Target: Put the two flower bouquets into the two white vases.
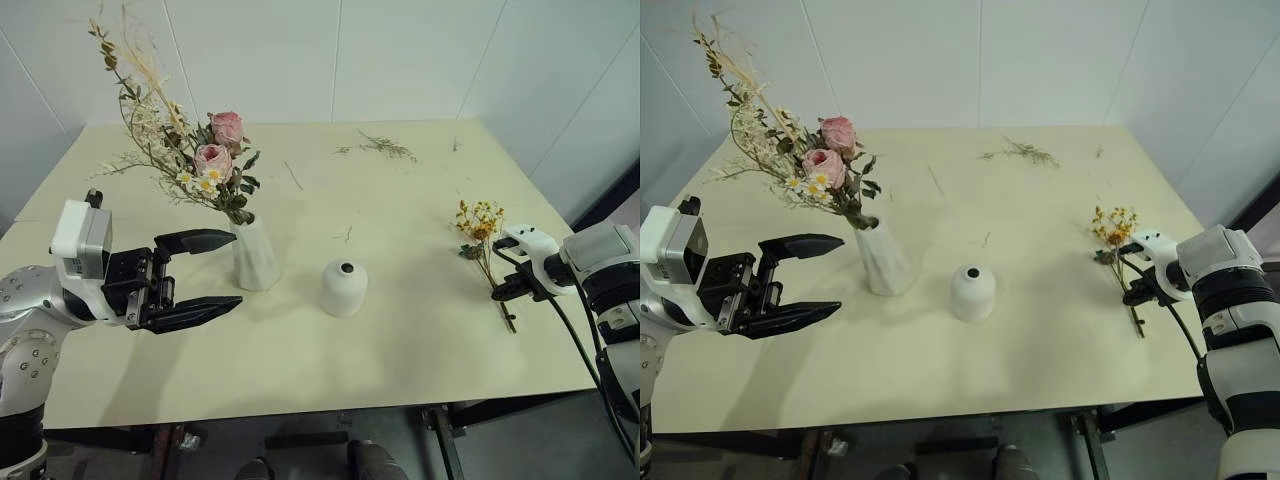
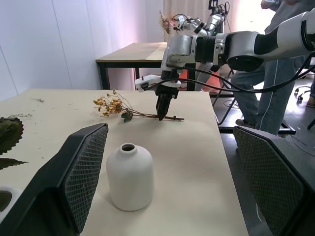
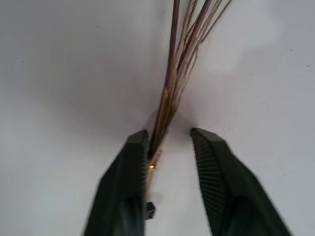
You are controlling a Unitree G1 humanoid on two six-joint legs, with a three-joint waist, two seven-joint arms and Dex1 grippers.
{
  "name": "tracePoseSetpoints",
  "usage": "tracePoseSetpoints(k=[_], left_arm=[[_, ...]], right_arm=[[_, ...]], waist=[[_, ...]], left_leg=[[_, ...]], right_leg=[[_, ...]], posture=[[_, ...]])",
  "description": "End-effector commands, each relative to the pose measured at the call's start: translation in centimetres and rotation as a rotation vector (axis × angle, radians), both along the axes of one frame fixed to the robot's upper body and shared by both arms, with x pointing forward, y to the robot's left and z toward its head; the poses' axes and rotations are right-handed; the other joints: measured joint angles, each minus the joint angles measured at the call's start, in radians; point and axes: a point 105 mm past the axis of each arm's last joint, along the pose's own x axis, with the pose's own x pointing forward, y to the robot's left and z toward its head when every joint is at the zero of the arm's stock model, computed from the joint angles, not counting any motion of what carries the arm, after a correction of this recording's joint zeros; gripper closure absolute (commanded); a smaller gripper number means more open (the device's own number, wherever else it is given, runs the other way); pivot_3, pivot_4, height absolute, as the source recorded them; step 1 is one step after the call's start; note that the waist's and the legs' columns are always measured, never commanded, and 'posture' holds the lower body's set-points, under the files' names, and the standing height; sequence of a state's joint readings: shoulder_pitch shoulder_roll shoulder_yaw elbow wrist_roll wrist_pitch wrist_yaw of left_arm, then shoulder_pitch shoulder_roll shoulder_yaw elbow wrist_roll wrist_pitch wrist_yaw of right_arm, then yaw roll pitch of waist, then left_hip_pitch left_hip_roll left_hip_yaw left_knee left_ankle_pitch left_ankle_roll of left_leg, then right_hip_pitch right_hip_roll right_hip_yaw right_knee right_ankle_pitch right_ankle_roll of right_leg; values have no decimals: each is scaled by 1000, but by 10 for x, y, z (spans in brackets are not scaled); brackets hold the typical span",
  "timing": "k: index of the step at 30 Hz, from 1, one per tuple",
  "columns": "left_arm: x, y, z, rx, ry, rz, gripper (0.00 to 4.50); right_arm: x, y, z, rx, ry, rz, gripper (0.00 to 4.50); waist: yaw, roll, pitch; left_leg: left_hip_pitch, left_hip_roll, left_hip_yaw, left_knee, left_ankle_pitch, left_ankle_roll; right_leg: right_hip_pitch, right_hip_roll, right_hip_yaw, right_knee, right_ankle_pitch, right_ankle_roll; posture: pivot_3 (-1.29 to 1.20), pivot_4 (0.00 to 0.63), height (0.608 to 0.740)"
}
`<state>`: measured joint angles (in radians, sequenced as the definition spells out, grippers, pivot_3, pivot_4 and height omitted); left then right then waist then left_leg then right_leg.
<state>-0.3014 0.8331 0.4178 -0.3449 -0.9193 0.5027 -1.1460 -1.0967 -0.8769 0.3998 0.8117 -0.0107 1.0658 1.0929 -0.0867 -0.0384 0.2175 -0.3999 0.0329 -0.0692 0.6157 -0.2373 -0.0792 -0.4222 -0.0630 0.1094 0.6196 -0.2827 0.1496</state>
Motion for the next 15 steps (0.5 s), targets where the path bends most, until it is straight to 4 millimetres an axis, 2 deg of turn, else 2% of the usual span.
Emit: tracePoseSetpoints(k=[1,3,5,8,10,12,15], left_arm=[[-1,1,7,15,-41,-1,142],[1,2,7,16,-43,1,142],[6,4,6,13,-36,19,142],[18,14,-4,40,-23,82,142],[25,19,-13,75,-12,111,142],[31,22,-16,89,0,141,142],[37,24,-21,122,13,165,142]], right_arm=[[0,7,-11,66,18,9,4324],[2,9,-10,82,0,14,4462],[10,21,2,180,-85,38,4462],[23,39,33,327,-335,148,4462],[17,64,63,469,-560,322,4462],[1,83,90,609,-785,450,4462],[-18,100,105,712,-965,492,4462]], waist=[[0,-1,0],[-1,-1,-1],[-2,-1,-1],[-7,0,0],[-4,1,1],[1,3,2],[4,3,2]], left_leg=[[0,0,0,0,0,0],[0,0,0,1,0,0],[0,0,0,2,0,0],[1,0,0,2,0,0],[1,0,0,1,1,0],[1,0,0,0,1,0],[0,0,-1,-1,1,0]], right_leg=[[0,0,0,0,0,0],[1,0,0,0,0,0],[1,0,0,0,0,0],[1,1,1,1,0,0],[1,1,1,2,1,0],[1,1,1,3,1,1],[1,1,1,3,0,2]], posture=[[0,150,740],[0,150,740],[0,150,740],[0,150,740],[0,150,740],[0,150,740],[0,150,740]])
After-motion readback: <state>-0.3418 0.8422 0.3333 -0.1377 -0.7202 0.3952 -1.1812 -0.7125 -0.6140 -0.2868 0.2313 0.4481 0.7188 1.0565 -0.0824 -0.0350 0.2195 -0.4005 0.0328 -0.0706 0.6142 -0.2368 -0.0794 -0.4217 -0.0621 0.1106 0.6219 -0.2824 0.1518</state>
